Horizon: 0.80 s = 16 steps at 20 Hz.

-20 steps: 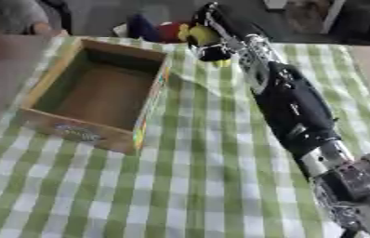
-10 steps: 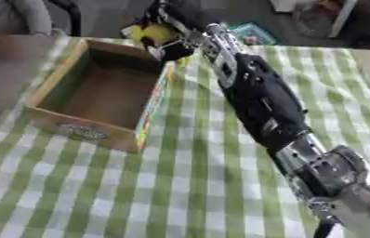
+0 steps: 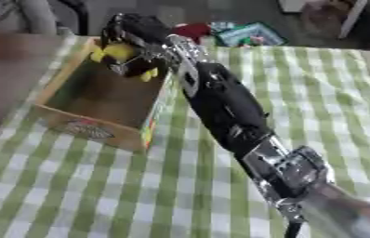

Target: Pick up objects on the table and place them in the box.

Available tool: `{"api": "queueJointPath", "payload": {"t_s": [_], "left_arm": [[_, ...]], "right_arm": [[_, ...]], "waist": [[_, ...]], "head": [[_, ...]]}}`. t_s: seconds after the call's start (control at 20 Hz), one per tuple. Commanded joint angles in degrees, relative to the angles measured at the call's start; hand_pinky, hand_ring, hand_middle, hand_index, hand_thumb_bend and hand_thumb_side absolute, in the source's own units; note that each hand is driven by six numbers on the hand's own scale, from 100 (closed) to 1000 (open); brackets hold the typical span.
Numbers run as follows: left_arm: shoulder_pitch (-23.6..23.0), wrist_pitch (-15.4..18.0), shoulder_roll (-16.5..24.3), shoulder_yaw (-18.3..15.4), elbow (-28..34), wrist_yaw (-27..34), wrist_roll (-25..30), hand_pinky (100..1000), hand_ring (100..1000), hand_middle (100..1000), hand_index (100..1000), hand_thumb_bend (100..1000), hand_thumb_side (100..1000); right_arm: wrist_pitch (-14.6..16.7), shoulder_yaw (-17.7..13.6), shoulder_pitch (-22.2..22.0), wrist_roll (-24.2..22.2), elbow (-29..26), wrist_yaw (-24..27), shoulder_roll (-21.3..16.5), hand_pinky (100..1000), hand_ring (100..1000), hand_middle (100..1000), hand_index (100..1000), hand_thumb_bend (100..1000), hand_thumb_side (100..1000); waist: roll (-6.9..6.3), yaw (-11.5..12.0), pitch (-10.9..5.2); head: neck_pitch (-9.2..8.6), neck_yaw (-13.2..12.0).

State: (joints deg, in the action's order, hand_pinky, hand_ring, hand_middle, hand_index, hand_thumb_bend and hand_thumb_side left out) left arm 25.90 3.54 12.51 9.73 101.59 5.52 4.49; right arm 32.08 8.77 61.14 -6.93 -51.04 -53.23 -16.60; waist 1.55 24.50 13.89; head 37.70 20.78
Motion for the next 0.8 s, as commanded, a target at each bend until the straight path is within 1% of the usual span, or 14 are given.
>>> {"api": "queueJointPath", "payload": {"t_s": [0.05,0.15,0.2,0.25,0.3,0.35,0.4,0.45,0.65,0.8], "left_arm": [[1.2,0.0,0.0,-0.2,1.5,0.5,-0.1,690,857,715,648,100,502],[1.4,-0.1,-0.2,0.0,1.6,0.5,0.1,690,857,715,648,100,501],[1.4,-0.1,-0.3,0.0,1.6,0.6,0.2,690,857,715,648,100,501],[1.5,-0.1,-0.3,0.0,1.6,0.6,0.2,690,857,715,648,100,502],[1.5,-0.1,-0.4,0.0,1.6,0.6,0.2,690,857,715,648,100,502],[1.6,-0.2,-0.4,0.0,1.6,0.7,0.2,690,857,715,648,100,503],[1.6,-0.2,-0.5,0.0,1.6,0.7,0.2,690,857,715,648,100,503],[1.6,-0.2,-0.5,0.0,1.6,0.7,0.2,690,856,715,648,100,502],[1.6,-0.2,-0.5,-0.1,1.7,0.6,0.2,690,853,715,648,100,501],[1.5,-0.2,-0.5,-0.1,1.7,0.7,0.1,689,852,714,648,100,498]], "right_arm": [[0.0,0.0,0.5,-1.1,1.1,-2.3,0.5,215,281,408,618,100,202],[0.0,-0.2,0.3,-1.3,2.1,-3.9,1.0,251,314,458,660,100,208],[0.2,-0.2,0.3,-1.1,2.4,-4.7,1.2,261,326,465,670,100,209],[0.3,-0.1,0.2,-1.0,2.6,-5.5,1.2,311,396,554,755,100,215],[0.3,-0.1,0.2,-0.8,2.7,-6.4,1.3,336,436,609,783,100,218],[0.1,-0.1,0.2,-0.7,2.9,-7.2,1.4,377,499,692,812,100,218],[0.0,-0.2,0.1,-0.5,2.9,-8.0,1.5,401,534,741,840,100,217],[-0.2,-0.3,0.0,-0.1,3.0,-8.3,1.5,419,565,771,861,100,212],[-0.9,-0.4,-0.1,1.2,2.7,-7.9,1.6,639,795,891,903,100,206],[-1.2,-0.2,-0.1,1.2,2.1,-6.8,1.4,719,862,925,926,100,204]], "waist": [[-0.4,0.6,-0.75],[-0.39,1.0,-0.67],[-0.38,1.1,-0.64],[-0.35,1.1,-0.61],[-0.32,1.1,-0.59],[-0.31,1.0,-0.59],[-0.31,0.9,-0.59],[-0.29,0.8,-0.6],[-0.24,0.3,-0.66],[-0.28,0.2,-0.76]], "head": [[-0.66,1.0],[-0.83,1.4],[-0.91,1.5],[-0.96,1.6],[-0.97,1.7],[-0.94,1.8],[-0.93,1.7],[-0.94,1.6],[-0.96,1.3],[-0.99,1.3]]}}
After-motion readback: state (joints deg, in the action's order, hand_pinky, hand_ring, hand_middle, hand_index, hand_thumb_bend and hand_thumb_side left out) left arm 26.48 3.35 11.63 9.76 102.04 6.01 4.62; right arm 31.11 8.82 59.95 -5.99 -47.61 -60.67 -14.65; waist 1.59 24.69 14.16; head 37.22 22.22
